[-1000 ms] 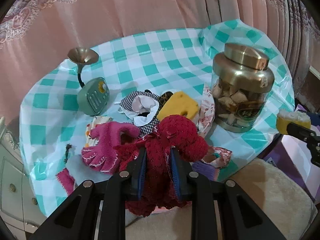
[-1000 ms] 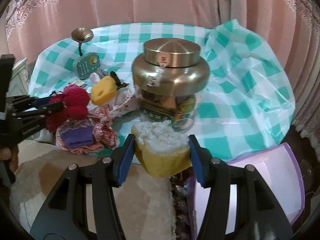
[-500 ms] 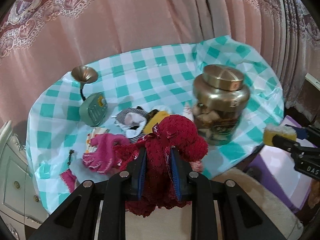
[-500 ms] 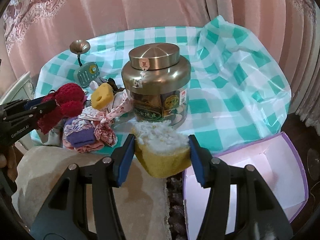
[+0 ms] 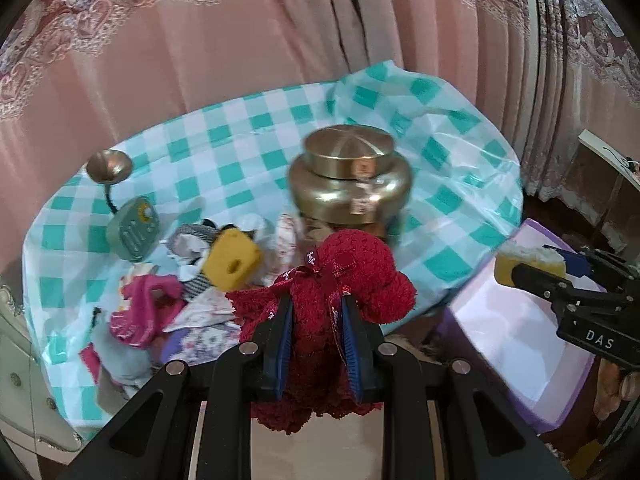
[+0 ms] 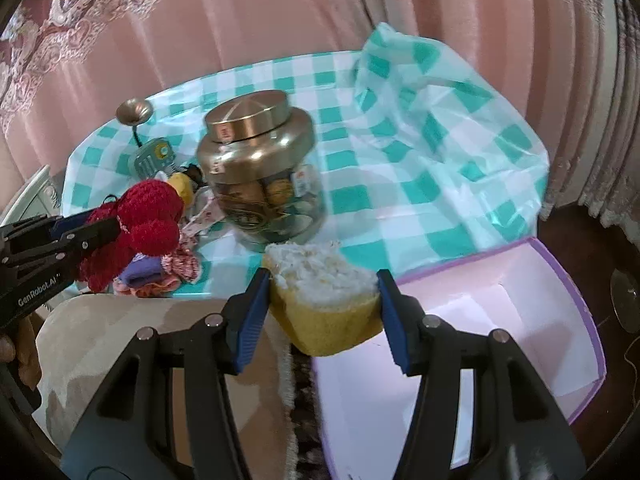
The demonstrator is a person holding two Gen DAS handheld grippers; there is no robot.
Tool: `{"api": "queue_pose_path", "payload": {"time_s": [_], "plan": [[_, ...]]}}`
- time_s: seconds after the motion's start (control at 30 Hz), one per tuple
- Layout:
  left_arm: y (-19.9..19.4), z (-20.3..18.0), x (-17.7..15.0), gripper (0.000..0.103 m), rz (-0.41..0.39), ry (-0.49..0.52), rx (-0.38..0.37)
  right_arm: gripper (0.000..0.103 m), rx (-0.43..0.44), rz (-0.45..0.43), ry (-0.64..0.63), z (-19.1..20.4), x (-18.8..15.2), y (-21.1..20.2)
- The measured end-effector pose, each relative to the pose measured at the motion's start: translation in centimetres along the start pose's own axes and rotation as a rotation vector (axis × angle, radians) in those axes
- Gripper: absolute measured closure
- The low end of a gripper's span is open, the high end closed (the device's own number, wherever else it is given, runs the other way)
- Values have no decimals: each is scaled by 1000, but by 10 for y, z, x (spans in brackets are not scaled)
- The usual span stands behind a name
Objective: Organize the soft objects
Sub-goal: 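Carry both items over the pink box and open both tools to drop them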
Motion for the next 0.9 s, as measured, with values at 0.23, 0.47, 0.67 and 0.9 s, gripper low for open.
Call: {"api": "queue_pose_path", "payload": {"time_s": [0.23,0.47,0.67,0.9], "plan": [[4,-58,-12,79,38,35,-37,46,-60,7,43,-42,-15,-10],[12,-114,-25,79,62,103,-66,46,-120,29,82,-85,-38,-18],[17,-144,-32,79,75,149,-83,46,-160,42,113,-113,-52,-22],[23,-164,-38,79,91,179,-95,46,-226,52,121,-139,-62,-27]]}}
Point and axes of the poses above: each gripper's, at about its wrist camera, not at the fingertips, and y roughly the way its jaws point, z to its left, x to its top, the point moved 10 cm from there along y, roughly the way its jaws point, and after that the axes turned 8 degrees about -y, right-handed, at the moved point
